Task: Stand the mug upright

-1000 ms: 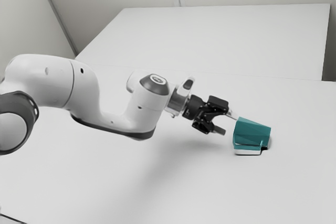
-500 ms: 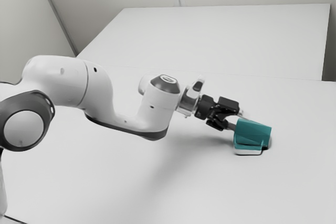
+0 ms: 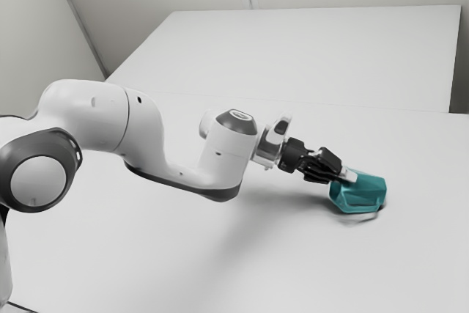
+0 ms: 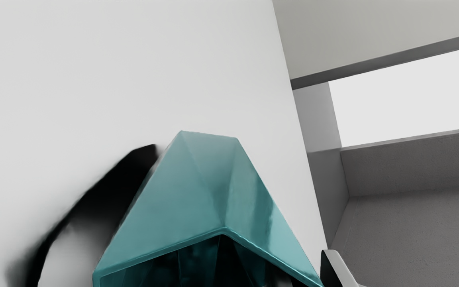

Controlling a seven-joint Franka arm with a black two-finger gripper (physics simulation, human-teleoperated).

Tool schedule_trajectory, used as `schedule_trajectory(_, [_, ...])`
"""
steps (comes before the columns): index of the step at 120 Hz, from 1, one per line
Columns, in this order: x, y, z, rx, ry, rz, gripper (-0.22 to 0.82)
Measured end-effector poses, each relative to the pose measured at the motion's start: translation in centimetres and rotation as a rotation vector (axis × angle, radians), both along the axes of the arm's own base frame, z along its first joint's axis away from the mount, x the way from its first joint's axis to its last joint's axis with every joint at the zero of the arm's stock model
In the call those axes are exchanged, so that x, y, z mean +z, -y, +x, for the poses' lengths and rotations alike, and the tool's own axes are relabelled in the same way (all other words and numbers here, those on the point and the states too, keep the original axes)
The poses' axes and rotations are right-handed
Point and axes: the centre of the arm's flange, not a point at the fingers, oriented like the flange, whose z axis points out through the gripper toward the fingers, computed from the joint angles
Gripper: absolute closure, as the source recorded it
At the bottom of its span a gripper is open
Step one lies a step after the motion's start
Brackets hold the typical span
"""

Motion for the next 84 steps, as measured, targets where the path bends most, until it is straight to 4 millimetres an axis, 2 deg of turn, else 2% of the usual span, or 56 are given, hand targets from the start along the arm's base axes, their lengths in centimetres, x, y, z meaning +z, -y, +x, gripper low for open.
schedule_trajectory(13, [-0.1,0.1,0.0,0.001,0.006,-0.004,0.73])
schedule_trajectory(48, [1.1,0.4,0.2,-0.008,0.042,-0.005,0.77])
schedule_trajectory(65, [4.7,0.3,0.3,-0.026,0.108,0.014,0.78])
schedule_trajectory(84, [10.2,-0.8,0.2,-0.108,0.226,0.14,0.79])
